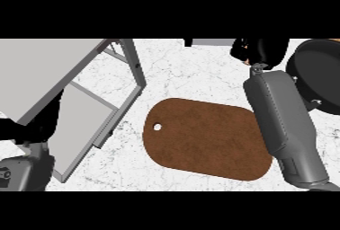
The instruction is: Pick the cupcake from the cutting board and place it in the pot
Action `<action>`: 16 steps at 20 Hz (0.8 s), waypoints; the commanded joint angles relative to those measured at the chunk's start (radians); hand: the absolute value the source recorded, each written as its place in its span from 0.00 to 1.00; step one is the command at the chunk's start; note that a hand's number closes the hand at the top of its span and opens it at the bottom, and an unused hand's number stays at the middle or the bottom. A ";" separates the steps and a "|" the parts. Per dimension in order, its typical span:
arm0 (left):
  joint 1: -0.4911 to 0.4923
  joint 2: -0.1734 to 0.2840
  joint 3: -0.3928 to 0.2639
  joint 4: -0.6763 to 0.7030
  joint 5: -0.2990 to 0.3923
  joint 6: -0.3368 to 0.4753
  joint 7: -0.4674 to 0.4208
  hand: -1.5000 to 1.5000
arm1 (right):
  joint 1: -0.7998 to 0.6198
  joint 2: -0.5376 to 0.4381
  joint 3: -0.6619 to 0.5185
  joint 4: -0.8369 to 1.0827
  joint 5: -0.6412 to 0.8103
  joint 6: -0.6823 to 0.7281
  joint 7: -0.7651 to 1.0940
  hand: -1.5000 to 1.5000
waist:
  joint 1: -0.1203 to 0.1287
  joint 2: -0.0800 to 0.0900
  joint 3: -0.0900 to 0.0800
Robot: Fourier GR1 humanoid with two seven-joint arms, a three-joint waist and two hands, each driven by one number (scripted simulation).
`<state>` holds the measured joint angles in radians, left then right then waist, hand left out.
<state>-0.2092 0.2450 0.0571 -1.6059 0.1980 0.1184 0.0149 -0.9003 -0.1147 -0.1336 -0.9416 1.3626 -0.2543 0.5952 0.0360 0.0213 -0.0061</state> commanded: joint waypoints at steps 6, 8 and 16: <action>-0.076 -0.009 -0.011 0.074 -0.024 0.013 0.021 0.50 | -0.178 -0.086 -0.057 0.176 0.291 -0.180 0.434 1.00 | -0.009 -0.003 0.006; -0.070 -0.006 -0.002 0.091 -0.027 0.005 -0.007 0.50 | -0.231 -0.098 -0.073 0.219 0.305 -0.110 0.478 1.00 | -0.013 -0.009 0.005; -0.067 0.009 0.014 0.022 -0.018 0.013 0.066 0.50 | -0.089 -0.244 -0.167 0.276 0.202 -0.186 0.331 1.00 | -0.029 -0.017 0.007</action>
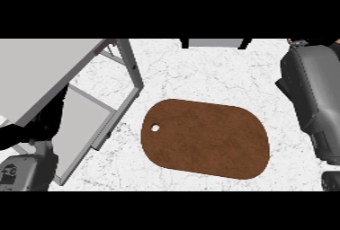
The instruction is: Pick the cupcake from the cutting board and place it in the pot
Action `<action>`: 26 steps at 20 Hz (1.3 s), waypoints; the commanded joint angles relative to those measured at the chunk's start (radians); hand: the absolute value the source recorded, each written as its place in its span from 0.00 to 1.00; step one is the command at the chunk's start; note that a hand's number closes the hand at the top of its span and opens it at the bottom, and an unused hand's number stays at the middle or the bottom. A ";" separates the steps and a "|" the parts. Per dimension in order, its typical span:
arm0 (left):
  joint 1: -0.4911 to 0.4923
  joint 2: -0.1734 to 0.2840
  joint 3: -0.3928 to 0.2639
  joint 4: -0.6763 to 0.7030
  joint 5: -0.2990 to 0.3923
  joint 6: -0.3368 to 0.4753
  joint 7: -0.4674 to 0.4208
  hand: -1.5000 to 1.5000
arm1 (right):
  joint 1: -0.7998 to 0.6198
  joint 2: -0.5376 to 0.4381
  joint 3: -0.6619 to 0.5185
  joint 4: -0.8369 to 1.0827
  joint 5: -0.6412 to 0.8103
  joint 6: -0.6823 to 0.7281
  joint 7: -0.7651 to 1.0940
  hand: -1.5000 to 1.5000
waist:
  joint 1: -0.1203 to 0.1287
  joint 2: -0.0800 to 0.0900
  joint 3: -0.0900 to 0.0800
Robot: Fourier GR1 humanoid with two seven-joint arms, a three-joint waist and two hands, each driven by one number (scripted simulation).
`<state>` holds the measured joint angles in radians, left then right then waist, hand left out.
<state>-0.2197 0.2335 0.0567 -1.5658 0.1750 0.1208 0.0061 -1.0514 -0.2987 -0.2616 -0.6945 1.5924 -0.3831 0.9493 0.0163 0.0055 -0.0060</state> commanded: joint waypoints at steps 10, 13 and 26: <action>-0.026 0.013 0.041 0.021 0.010 -0.026 0.004 0.50 | 0.238 -0.184 -0.140 0.012 -0.242 -0.186 -0.302 1.00 | -0.015 -0.003 0.007; -0.073 0.005 0.019 0.018 -0.006 -0.007 0.061 0.50 | 0.188 -0.267 -0.183 0.183 -0.280 -0.218 -0.406 1.00 | 0.003 0.006 0.008; -0.056 -0.014 0.012 0.019 -0.018 -0.019 0.015 0.50 | 0.185 -0.308 -0.383 0.403 -0.530 -0.204 -0.597 0.00 | 0.011 0.011 0.011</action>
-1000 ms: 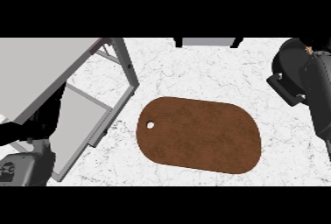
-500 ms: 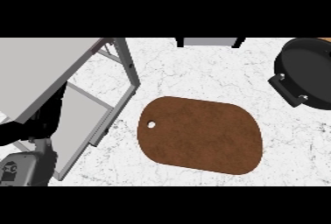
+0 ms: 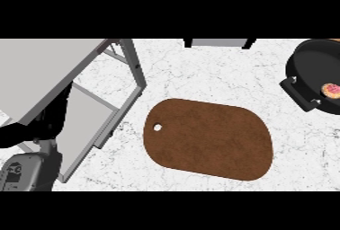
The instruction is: Pick the cupcake from the cutting board and place it in the pot
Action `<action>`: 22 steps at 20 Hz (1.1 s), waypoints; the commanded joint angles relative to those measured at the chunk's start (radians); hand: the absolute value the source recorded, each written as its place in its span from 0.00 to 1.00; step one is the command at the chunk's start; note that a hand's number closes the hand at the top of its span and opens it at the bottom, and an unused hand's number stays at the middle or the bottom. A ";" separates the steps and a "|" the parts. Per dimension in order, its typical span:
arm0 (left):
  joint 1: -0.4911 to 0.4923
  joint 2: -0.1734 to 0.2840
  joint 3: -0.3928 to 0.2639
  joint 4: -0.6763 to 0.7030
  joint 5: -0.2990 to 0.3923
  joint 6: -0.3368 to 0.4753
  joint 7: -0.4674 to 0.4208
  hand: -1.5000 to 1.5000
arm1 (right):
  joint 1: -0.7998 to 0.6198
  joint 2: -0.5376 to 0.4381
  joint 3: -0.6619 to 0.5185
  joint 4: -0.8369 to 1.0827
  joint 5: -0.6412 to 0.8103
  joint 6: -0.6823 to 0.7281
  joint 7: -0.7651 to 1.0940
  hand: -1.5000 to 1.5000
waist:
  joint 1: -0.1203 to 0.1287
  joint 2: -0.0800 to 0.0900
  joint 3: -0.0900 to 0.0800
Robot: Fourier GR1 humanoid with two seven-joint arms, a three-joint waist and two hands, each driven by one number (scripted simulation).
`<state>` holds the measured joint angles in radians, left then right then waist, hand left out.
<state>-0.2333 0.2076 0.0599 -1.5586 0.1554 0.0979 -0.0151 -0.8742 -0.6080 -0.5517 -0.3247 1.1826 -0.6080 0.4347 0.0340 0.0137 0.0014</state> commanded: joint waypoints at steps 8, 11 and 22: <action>-0.029 -0.007 -0.006 -0.009 0.001 0.005 0.049 0.50 | 0.009 -0.024 -0.136 0.060 -0.204 0.049 -0.355 0.00 | 0.012 0.008 0.004; -0.032 0.002 0.003 0.002 -0.010 0.012 0.046 0.50 | 0.011 -0.002 -0.197 0.014 -0.290 0.007 -0.483 0.00 | 0.001 0.005 0.004; -0.068 0.000 0.015 0.003 0.000 0.024 0.106 0.50 | 0.006 -0.003 -0.401 -0.044 -0.579 -0.024 -0.634 0.00 | -0.014 -0.003 0.002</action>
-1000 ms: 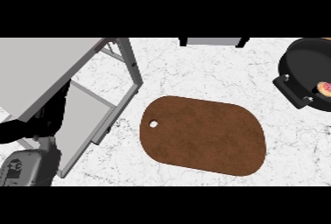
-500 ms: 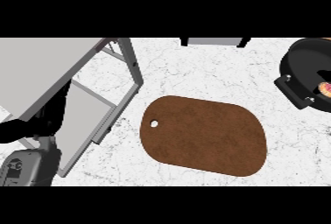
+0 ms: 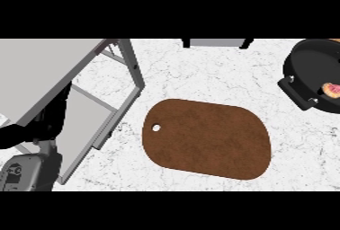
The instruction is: Pick the cupcake from the cutting board and place it in the pot
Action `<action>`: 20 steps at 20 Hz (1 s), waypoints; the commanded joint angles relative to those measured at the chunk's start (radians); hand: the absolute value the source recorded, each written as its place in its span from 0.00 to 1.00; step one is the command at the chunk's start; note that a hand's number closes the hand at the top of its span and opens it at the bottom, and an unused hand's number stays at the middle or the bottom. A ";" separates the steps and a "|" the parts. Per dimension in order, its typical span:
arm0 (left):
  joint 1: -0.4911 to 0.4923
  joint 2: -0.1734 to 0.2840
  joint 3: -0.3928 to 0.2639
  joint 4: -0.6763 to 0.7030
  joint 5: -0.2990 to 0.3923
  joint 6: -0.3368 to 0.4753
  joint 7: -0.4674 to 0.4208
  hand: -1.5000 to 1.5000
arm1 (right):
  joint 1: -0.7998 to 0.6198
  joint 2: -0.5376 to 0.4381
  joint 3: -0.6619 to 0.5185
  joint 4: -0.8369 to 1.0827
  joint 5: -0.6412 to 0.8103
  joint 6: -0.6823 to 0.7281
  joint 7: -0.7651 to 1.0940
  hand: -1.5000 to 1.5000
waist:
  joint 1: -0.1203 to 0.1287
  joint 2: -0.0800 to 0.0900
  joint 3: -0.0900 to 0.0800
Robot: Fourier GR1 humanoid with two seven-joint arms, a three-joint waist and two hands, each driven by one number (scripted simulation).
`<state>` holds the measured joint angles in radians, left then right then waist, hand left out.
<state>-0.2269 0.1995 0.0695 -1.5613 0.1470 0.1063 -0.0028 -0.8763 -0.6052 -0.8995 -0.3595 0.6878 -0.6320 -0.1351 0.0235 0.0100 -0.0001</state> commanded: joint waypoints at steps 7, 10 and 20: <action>-0.040 0.028 0.027 -0.018 0.013 -0.007 0.076 0.50 | 0.137 -0.069 -0.132 -0.075 -0.252 0.096 -0.217 0.00 | -0.018 -0.006 0.002; -0.027 0.026 0.039 0.015 0.010 -0.016 0.021 0.50 | 0.243 -0.076 -0.192 -0.122 -0.347 0.183 -0.306 0.00 | -0.033 -0.009 0.001; 0.008 -0.022 0.000 -0.039 -0.028 0.017 0.061 0.50 | 0.432 -0.106 -0.171 -0.204 -0.496 0.282 -0.331 0.00 | -0.028 -0.012 0.000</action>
<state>-0.2059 0.1922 0.0911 -1.5690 0.1380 0.0995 0.0018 -0.5180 -0.6959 -1.0764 -0.5079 0.2497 -0.4079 -0.4793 -0.0003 -0.0018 -0.0022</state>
